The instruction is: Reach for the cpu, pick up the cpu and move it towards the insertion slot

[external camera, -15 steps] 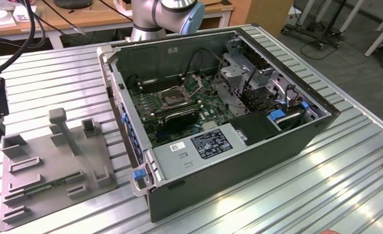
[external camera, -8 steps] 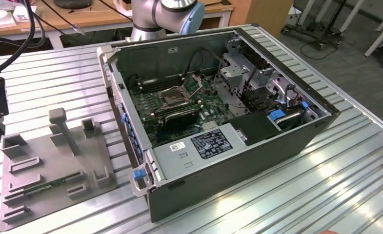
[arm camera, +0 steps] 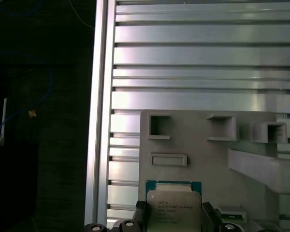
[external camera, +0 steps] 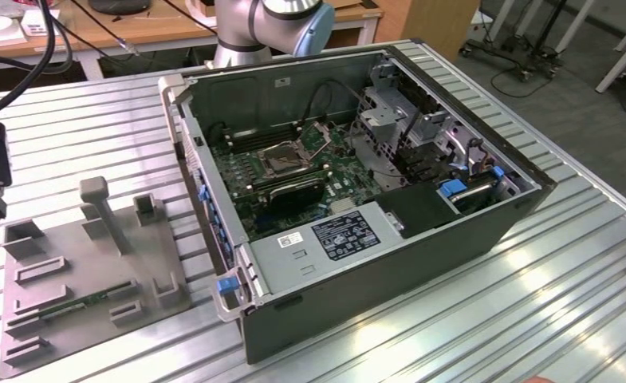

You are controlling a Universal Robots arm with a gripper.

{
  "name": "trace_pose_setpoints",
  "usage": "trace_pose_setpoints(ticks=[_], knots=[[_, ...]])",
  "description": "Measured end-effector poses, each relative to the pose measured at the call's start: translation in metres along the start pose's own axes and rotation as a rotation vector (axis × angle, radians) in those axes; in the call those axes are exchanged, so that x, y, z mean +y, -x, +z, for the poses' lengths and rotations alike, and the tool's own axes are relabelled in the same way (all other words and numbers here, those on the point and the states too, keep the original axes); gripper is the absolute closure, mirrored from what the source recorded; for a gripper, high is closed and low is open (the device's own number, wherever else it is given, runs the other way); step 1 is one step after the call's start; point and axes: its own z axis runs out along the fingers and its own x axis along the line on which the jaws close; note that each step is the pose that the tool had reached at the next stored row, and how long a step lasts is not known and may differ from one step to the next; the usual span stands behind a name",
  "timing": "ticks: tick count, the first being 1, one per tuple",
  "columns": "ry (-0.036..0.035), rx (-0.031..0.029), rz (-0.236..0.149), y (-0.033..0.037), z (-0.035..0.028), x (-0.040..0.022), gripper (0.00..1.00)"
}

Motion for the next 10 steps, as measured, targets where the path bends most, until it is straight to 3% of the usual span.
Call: trace_pose_setpoints(ticks=[10], knots=[[-0.0003, 0.0004, 0.0, 0.0, -0.0033, 0.0001, 0.47]])
